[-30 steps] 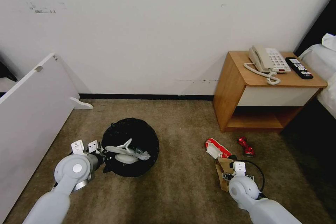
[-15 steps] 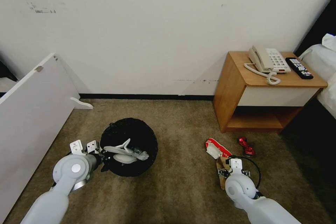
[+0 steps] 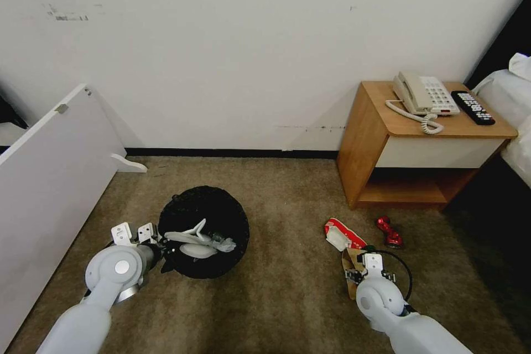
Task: Pick up the trash bin, then pick up the garbage from the floor and place it into the trash bin.
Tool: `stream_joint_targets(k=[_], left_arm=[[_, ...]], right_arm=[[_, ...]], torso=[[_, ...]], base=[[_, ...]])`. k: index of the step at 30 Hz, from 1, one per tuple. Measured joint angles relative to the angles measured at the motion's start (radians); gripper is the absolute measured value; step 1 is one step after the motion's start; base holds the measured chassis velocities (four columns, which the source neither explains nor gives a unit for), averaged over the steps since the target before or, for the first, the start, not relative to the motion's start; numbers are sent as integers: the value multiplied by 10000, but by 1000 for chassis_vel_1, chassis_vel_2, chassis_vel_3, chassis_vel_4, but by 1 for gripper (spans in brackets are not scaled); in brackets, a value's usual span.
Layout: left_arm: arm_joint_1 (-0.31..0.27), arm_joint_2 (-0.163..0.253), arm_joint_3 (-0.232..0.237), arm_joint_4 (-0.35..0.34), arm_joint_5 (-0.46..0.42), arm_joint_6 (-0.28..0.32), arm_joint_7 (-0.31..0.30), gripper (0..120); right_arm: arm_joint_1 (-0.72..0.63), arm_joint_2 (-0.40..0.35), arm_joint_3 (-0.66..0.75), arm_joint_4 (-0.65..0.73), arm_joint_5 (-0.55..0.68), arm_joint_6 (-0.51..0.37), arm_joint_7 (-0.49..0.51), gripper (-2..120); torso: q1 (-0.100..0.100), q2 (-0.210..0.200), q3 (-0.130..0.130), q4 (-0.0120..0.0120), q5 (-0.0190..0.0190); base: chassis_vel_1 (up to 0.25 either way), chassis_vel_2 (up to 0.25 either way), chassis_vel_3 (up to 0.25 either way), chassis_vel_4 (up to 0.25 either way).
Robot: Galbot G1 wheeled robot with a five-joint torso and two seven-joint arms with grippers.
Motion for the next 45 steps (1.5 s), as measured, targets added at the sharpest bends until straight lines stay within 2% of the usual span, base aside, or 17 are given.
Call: stream_joint_targets(k=[8, 18, 26, 29, 33, 36, 37, 39, 42, 45], left_arm=[[-81, 33, 22, 208, 0, -15, 96, 0], [-141, 45, 20, 371, 29, -32, 196, 0], [-168, 2, 49, 411, 70, -51, 198, 0], [-161, -9, 64, 412, 90, -70, 198, 0], [-159, -16, 69, 411, 97, -74, 204, 0], [-161, -36, 79, 403, 111, -78, 203, 0], [-161, -36, 79, 403, 111, -78, 203, 0], [-157, -61, 97, 400, 127, -80, 203, 0], [-151, -67, 101, 396, 140, -80, 203, 0], [-152, -73, 132, 395, 163, -77, 203, 0]], right_arm=[[336, 448, 79, -1059, -477, 192, -578, 100], [496, 741, -33, -1263, -549, 291, -796, 99], [443, 763, -112, -1093, -483, 333, -886, 79], [424, 747, -121, -1040, -468, 374, -938, 67], [422, 739, -130, -1016, -446, 390, -970, 59], [384, 715, -158, -1053, -402, 384, -972, 48], [384, 715, -158, -1053, -402, 384, -972, 48], [379, 712, -163, -1066, -406, 404, -975, 36], [375, 701, -163, -1068, -410, 419, -977, 30], [354, 621, -163, -1031, -419, 484, -976, 14]], torso=[[0, -1, -1, 2, 2], [-1, 1, -2, 1, -5], [-1, 2, -2, 1, -4], [-1, 1, -2, 2, -1], [-1, -1, 0, 4, 2], [0, -5, 2, 1, 8], [0, -5, 2, 1, 8], [0, -5, 3, 2, 6], [0, -5, 2, 2, 2], [0, -5, 1, 2, 4]], base=[[0, 0, 0, 0], [0, 0, 0, 0], [0, 0, 0, 0], [0, 0, 0, 0], [0, 0, 0, 0], [0, 0, 0, 0], [0, 0, 0, 0], [0, 0, 0, 0], [0, 0, 0, 0], [0, 0, 0, 0]])
